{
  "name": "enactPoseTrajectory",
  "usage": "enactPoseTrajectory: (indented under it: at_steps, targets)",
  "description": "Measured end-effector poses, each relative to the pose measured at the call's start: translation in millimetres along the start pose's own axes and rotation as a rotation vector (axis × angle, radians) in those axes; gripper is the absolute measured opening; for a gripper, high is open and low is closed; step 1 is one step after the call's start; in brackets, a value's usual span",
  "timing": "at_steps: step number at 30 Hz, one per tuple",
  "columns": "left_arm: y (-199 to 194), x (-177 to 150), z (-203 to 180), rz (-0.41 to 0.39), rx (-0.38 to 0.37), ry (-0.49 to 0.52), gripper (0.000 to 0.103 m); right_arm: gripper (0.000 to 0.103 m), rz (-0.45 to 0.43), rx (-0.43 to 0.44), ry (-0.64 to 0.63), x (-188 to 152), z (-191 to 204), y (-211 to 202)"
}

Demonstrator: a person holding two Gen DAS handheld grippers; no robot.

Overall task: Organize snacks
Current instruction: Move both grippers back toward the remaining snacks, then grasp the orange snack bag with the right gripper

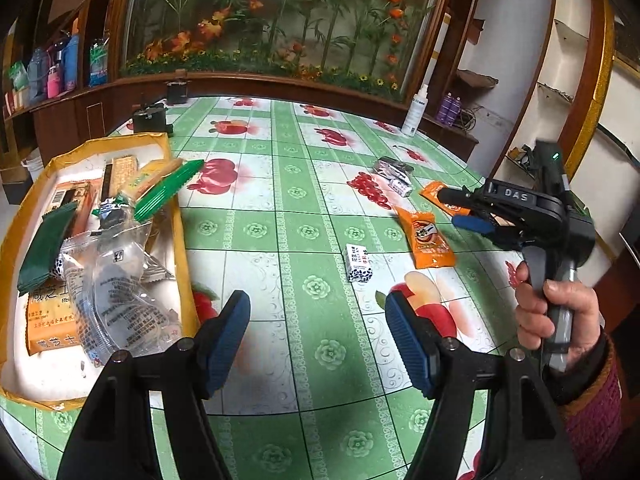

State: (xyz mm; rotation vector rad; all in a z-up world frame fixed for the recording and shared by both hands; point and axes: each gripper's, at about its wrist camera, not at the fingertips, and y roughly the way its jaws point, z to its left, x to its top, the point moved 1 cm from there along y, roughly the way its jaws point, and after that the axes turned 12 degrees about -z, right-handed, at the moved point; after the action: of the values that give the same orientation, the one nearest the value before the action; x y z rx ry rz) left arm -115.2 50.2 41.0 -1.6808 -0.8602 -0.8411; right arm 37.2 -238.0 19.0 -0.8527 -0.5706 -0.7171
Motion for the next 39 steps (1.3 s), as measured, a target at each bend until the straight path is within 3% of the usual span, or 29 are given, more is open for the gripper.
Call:
enactPoseTrajectory:
  at_steps: [3,5,8,10,11,14,19,23,24,25,29,31,32,34,38,39]
  targets:
    - [-3,0,4,-0.016,0.012,-0.001,0.069,0.064,0.010,0.082,-0.138,-15,41,3]
    - [-7,2,7,-0.030,0.018,-0.003,0.069,0.058,0.053,0.111,-0.188,-27,60,11]
    - [-8,3,8,-0.023,0.010,0.000,0.064,0.057,0.043,0.006,-0.228,-32,69,16]
    - [-5,4,2,0.002,0.004,0.026,0.048,0.057,0.019,-0.104,-0.227,-26,58,16]
    - [-4,4,-2,0.012,-0.007,0.039,0.046,0.057,0.017,-0.163,-0.218,-22,48,17]
    - [1,4,-12,0.034,-0.040,0.042,0.046,0.058,0.043,-0.221,-0.181,-21,30,20]
    - [15,6,-20,0.087,-0.075,0.002,0.061,0.071,0.093,-0.253,-0.202,-25,28,32]
    - [27,9,-27,0.117,-0.071,0.009,0.071,0.072,0.112,-0.295,-0.307,-30,38,43]
    - [30,10,-28,0.124,-0.067,0.013,0.071,0.070,0.114,-0.296,-0.333,-32,40,46]
    - [35,11,-30,0.134,-0.062,0.019,0.071,0.054,0.113,-0.298,-0.355,-33,43,47]
    - [57,12,-35,0.177,-0.037,0.031,0.071,0.039,0.091,-0.281,-0.418,-34,48,47]
    - [71,11,-38,0.200,-0.020,0.036,0.070,0.038,0.060,-0.271,-0.390,-30,45,41]
    - [79,10,-39,0.216,0.004,0.048,0.068,0.038,0.047,-0.265,-0.368,-27,42,38]
    - [97,7,-42,0.263,0.028,0.063,0.043,0.038,0.032,-0.242,-0.320,-24,36,33]
    - [111,7,-48,0.256,0.064,0.104,0.040,0.038,0.018,-0.220,-0.263,-19,27,28]
    - [111,7,-49,0.245,0.073,0.105,0.031,0.038,0.017,-0.216,-0.257,-18,27,27]
